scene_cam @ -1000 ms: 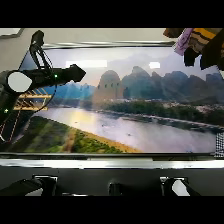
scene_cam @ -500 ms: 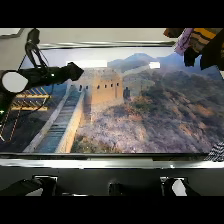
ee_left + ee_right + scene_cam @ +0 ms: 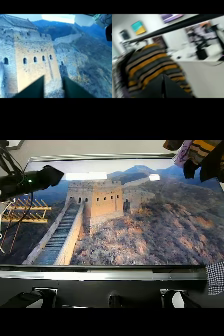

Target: Fold the clothes and pants, and hang the long-sleeved shirts on hangers.

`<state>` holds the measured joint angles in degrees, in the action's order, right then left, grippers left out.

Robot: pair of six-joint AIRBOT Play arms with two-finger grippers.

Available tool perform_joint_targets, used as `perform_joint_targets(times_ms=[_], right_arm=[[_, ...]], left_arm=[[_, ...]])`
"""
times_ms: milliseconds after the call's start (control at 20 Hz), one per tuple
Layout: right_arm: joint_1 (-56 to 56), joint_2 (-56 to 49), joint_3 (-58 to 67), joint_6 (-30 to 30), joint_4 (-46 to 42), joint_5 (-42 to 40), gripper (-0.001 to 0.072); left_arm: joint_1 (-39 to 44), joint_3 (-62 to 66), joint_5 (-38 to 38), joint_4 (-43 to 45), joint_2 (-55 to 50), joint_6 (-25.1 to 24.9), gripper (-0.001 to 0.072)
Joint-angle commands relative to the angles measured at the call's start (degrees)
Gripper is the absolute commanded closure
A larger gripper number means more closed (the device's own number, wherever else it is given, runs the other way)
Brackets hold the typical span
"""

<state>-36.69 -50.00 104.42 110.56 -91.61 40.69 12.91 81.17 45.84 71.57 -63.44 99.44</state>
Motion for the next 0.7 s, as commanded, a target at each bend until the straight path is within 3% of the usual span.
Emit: perform_joint_targets(times_ms=[0,100,200,300,400,650], right_arm=[[16.90,-10.82,0.00,-32.20,38.25,12.00,0.0676],[31.08,-17.09,-0.04,-31.06,21.97,20.96,0.0676],[41.42,-22.21,-0.13,-31.01,8.44,29.70,0.0676],[45.33,-24.44,-2.99,-33.75,7.10,34.03,0.0676],[45.40,-24.04,-9.07,-33.90,8.44,34.23,0.0675],[45.40,-23.69,-17.66,-33.20,8.63,34.45,0.0673]], left_arm=[[-1.70,0.04,1.97,0.07,1.03,-0.35,0.0643],[-2.80,0.04,6.82,2.51,1.64,-1.03,0.0675],[-3.30,-0.09,15.02,10.99,2.75,-1.01,0.0676],[-3.34,-2.84,18.69,18.91,5.62,-2.58,0.0680],[-4.44,-9.25,17.42,19.54,10.10,-7.43,0.0680],[-6.03,-16.22,17.29,19.61,13.86,-8.17,0.0673]])
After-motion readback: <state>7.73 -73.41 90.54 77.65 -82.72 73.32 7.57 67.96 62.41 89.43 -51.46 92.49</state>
